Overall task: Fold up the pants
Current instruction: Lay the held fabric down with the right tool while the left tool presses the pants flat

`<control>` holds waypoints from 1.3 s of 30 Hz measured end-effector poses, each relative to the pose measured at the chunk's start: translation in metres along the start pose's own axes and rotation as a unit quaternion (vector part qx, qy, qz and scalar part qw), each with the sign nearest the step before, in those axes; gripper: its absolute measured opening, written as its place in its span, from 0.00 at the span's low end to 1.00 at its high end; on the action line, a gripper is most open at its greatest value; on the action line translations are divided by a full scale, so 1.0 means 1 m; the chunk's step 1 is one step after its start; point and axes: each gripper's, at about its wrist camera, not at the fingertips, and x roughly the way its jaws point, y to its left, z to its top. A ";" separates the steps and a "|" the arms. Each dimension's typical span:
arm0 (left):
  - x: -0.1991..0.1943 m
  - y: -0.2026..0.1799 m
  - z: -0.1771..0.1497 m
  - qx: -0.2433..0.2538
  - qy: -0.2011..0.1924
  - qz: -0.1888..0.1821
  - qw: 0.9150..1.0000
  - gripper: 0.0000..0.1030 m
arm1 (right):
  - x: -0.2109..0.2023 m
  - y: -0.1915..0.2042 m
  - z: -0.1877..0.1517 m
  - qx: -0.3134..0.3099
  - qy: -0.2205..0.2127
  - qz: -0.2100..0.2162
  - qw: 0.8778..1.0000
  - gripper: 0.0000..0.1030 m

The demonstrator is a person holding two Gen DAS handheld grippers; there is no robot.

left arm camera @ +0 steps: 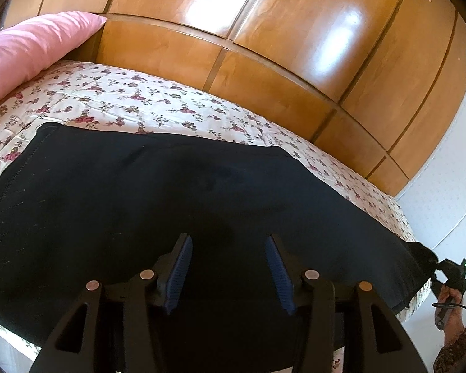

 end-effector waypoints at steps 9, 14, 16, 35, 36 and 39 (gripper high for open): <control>0.005 -0.001 0.000 0.009 0.020 0.030 0.999 0.50 | -0.011 0.049 -0.003 -0.077 -0.019 -0.033 0.996 0.21; 0.007 -0.006 -0.001 0.024 0.027 0.050 0.998 0.52 | -0.006 0.045 -0.006 -0.071 -0.014 -0.041 0.997 0.21; 0.008 -0.009 -0.001 0.029 0.031 0.061 0.997 0.53 | -0.007 0.046 -0.007 -0.071 -0.010 -0.035 0.997 0.20; -0.001 0.000 0.011 0.007 0.038 0.099 0.994 0.54 | -0.040 0.233 -0.072 -0.251 -0.016 0.114 0.961 0.19; -0.003 0.002 0.012 0.005 0.037 0.102 0.994 0.54 | -0.039 0.247 -0.081 -0.265 -0.010 0.125 0.956 0.19; -0.008 0.009 0.015 -0.004 0.033 0.105 0.994 0.54 | -0.033 0.278 -0.113 -0.302 0.010 0.148 0.942 0.19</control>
